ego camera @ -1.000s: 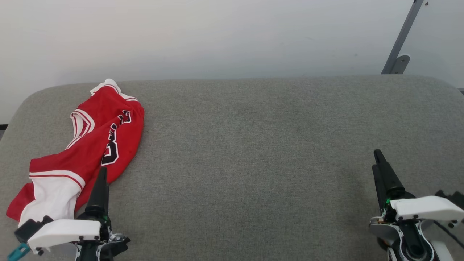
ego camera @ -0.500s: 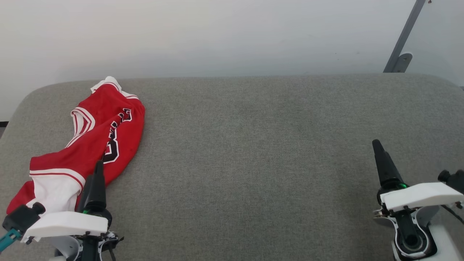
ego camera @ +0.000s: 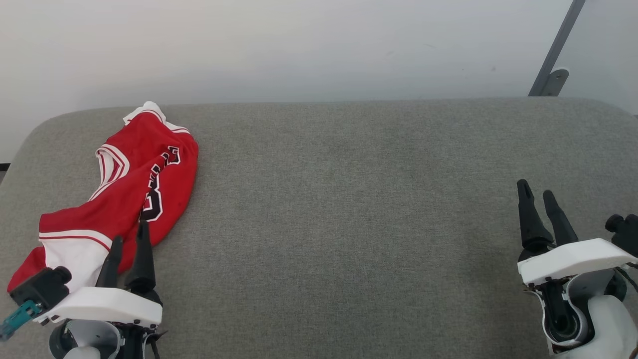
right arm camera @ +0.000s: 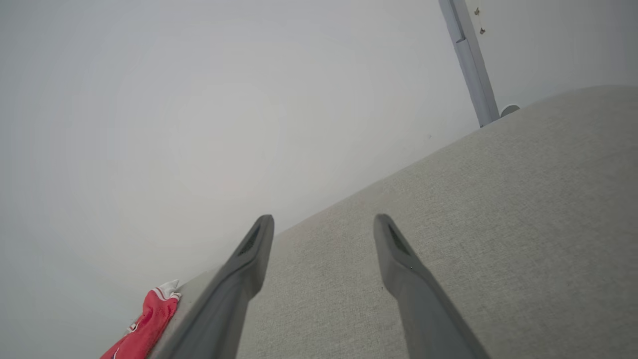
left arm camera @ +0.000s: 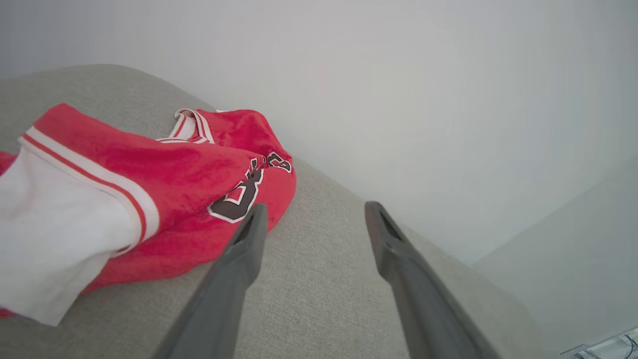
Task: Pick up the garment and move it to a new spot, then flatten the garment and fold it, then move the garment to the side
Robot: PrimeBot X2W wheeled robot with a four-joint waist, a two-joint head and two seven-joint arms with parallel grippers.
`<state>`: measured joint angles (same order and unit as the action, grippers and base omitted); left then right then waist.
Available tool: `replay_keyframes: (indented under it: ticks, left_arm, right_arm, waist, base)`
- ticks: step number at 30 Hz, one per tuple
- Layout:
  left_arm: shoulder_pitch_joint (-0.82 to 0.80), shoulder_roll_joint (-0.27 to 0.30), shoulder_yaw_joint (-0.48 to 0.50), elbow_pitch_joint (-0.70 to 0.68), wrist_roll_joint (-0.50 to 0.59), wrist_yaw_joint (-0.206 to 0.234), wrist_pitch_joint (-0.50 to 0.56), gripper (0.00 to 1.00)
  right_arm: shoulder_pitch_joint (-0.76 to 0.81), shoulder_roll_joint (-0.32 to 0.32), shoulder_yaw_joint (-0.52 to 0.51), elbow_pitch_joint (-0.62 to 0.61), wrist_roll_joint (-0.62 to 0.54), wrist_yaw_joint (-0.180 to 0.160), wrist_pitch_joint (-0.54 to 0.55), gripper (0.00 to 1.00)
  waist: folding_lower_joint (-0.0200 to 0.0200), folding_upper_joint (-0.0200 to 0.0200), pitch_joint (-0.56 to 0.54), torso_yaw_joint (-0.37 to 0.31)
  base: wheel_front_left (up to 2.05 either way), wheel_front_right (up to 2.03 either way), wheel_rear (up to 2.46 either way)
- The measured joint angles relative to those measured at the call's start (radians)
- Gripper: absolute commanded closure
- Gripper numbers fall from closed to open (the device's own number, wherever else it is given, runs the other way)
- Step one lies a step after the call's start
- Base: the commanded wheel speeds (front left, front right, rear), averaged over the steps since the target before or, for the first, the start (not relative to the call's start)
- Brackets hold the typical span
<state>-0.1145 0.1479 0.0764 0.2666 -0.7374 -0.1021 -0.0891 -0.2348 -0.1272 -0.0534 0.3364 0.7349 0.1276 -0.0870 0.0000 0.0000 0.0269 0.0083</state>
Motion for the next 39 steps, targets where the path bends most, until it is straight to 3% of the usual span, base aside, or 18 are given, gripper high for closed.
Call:
replay_keyframes:
  ticks: [8,18,39]
  left_arm:
    - [0.000,0.012,-0.017,-0.001,0.099,0.011,-0.025,0.00]
    - [0.000,0.025,-0.030,-0.002,0.195,0.011,-0.048,0.00]
    - [0.016,0.018,-0.014,0.012,0.337,-0.014,-0.099,0.00]
  right_arm:
    - [-0.001,0.004,-0.006,-0.004,-0.177,0.000,-0.023,0.00]
    - [-0.007,0.009,-0.012,0.005,-0.298,0.000,-0.048,0.00]
    - [-0.018,0.023,-0.043,0.022,-0.450,0.000,-0.100,0.00]
  waist:
    - [0.0000,0.0000,0.004,-0.001]
    - [0.0000,0.0000,0.008,-0.005]
    - [0.0000,0.0000,0.008,-0.001]
  base:
    - [0.00,0.00,0.00]
    - [0.00,0.00,0.00]
    - [0.00,0.00,0.00]
